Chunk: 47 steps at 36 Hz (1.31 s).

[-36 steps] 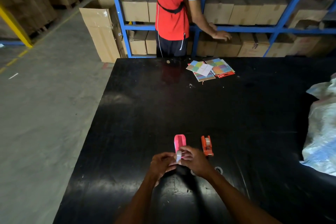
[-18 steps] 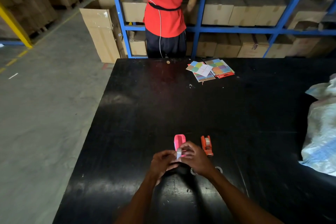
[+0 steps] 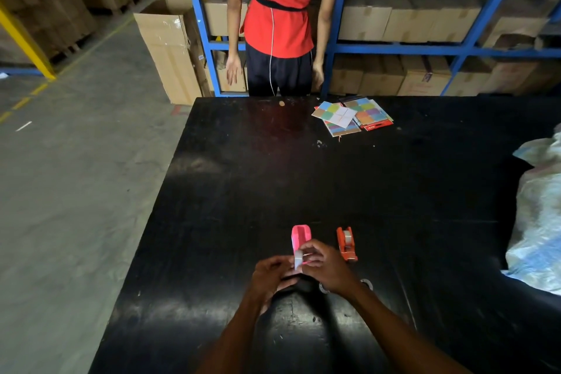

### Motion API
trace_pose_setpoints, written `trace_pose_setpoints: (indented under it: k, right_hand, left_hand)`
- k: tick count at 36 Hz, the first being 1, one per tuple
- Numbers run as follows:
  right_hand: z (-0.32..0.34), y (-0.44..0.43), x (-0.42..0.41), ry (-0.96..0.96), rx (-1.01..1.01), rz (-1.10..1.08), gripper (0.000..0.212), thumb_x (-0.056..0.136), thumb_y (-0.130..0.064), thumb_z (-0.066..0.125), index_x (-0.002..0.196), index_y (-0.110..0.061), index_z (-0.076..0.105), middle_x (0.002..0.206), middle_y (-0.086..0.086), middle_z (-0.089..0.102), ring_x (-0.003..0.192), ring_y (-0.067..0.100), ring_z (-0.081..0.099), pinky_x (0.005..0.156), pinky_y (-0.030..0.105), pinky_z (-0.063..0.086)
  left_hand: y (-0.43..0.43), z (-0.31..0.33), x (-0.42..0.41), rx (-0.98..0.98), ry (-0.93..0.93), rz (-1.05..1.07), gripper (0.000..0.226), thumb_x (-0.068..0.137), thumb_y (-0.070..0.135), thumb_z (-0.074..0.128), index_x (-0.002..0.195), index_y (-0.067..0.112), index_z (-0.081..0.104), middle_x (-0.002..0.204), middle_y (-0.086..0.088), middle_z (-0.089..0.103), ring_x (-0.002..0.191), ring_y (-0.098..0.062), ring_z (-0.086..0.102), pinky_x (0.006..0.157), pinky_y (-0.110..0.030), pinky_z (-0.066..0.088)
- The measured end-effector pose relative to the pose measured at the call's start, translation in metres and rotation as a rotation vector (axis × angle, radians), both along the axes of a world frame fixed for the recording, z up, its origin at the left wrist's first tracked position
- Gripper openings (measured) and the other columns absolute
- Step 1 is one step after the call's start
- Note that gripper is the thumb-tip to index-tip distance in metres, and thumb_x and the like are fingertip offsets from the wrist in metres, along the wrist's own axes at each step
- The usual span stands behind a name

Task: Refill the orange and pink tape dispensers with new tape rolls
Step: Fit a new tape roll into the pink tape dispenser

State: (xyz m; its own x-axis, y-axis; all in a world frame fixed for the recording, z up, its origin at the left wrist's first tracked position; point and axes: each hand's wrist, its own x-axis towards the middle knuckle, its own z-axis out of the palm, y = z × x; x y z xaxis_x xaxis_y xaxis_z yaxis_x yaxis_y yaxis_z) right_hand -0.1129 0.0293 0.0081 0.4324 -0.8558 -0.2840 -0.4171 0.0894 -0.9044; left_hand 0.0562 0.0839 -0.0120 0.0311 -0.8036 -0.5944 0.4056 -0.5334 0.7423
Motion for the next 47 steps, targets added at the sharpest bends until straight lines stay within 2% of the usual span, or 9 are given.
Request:
trace_pose_setpoints:
  k: [11,16,20,25,33,36,40,44,47]
  right_hand:
    - [-0.011,-0.023,-0.012,0.101,-0.034,0.042,0.047,0.078,-0.012,0.080,0.118,-0.027,0.060,0.121,-0.003,0.066,0.107,0.006,0.066,0.093,0.023,0.054]
    - [-0.019,-0.044,-0.020,0.161,-0.101,0.073,0.045,0.077,-0.009,0.080,0.108,-0.033,0.059,0.120,0.001,0.060,0.107,0.010,0.067,0.093,0.031,0.057]
    - [-0.026,-0.060,-0.018,0.209,-0.124,0.122,0.043,0.078,-0.008,0.078,0.114,-0.020,0.060,0.120,0.002,0.059,0.109,0.009,0.066,0.092,0.030,0.057]
    - [-0.037,-0.078,-0.011,0.270,-0.173,0.188,0.046,0.077,-0.023,0.078,0.118,-0.025,0.058,0.119,-0.006,0.060,0.106,0.007,0.063,0.093,0.035,0.055]
    - [-0.045,-0.095,-0.005,0.391,-0.306,0.238,0.045,0.080,-0.031,0.074,0.122,-0.025,0.058,0.121,-0.005,0.059,0.110,0.013,0.052,0.099,0.037,0.044]
    - [-0.049,-0.098,-0.006,0.424,-0.323,0.256,0.044,0.080,-0.035,0.072,0.121,-0.028,0.058,0.121,-0.007,0.059,0.111,0.013,0.051,0.097,0.038,0.041]
    - [-0.049,-0.101,-0.005,0.432,-0.346,0.270,0.041,0.080,-0.035,0.072,0.118,-0.026,0.060,0.116,-0.007,0.056,0.106,0.010,0.050,0.093,0.032,0.040]
    - [-0.049,-0.103,-0.003,0.457,-0.349,0.295,0.040,0.080,-0.032,0.072,0.117,-0.024,0.060,0.117,-0.006,0.052,0.109,0.012,0.051,0.096,0.032,0.041]
    - [-0.050,-0.104,-0.001,0.485,-0.342,0.303,0.039,0.081,-0.034,0.071,0.116,-0.023,0.059,0.118,-0.006,0.048,0.108,0.014,0.053,0.098,0.035,0.044]
  left_hand:
    - [-0.009,-0.011,-0.009,0.034,-0.083,-0.014,0.008,0.090,0.014,0.065,0.092,0.010,0.072,0.085,-0.007,0.078,0.087,-0.022,0.074,0.089,-0.047,0.056]
    - [-0.022,-0.017,-0.008,0.037,-0.235,-0.004,0.008,0.087,0.004,0.066,0.087,0.011,0.069,0.081,-0.012,0.067,0.073,-0.024,0.060,0.067,-0.034,0.050]
    - [-0.034,-0.029,-0.001,-0.008,-0.402,-0.031,0.023,0.075,0.010,0.077,0.092,0.020,0.066,0.086,-0.009,0.068,0.064,-0.018,0.060,0.058,-0.030,0.049]
    - [-0.051,-0.050,0.006,-0.072,-0.551,-0.071,0.048,0.056,0.042,0.076,0.101,0.036,0.062,0.104,-0.004,0.066,0.083,-0.021,0.067,0.078,-0.044,0.059]
    - [-0.075,-0.044,0.007,-0.110,-0.602,-0.171,0.067,0.073,0.011,0.080,0.133,0.021,0.052,0.125,-0.011,0.056,0.095,-0.028,0.069,0.079,-0.041,0.060]
    - [-0.080,-0.048,0.005,-0.135,-0.595,-0.192,0.076,0.065,0.022,0.078,0.135,0.022,0.048,0.129,-0.011,0.051,0.103,-0.033,0.065,0.084,-0.049,0.059]
    - [-0.085,-0.053,0.005,-0.185,-0.620,-0.197,0.076,0.063,0.032,0.078,0.133,0.021,0.050,0.130,-0.007,0.047,0.110,-0.025,0.059,0.088,-0.041,0.057]
    - [-0.088,-0.062,0.006,-0.220,-0.643,-0.227,0.064,0.073,0.013,0.079,0.130,0.026,0.053,0.131,-0.008,0.049,0.112,-0.011,0.055,0.090,-0.030,0.054]
    - [-0.090,-0.068,0.005,-0.221,-0.635,-0.231,0.060,0.075,0.008,0.078,0.129,0.024,0.055,0.128,-0.008,0.053,0.112,-0.017,0.059,0.088,-0.030,0.055]
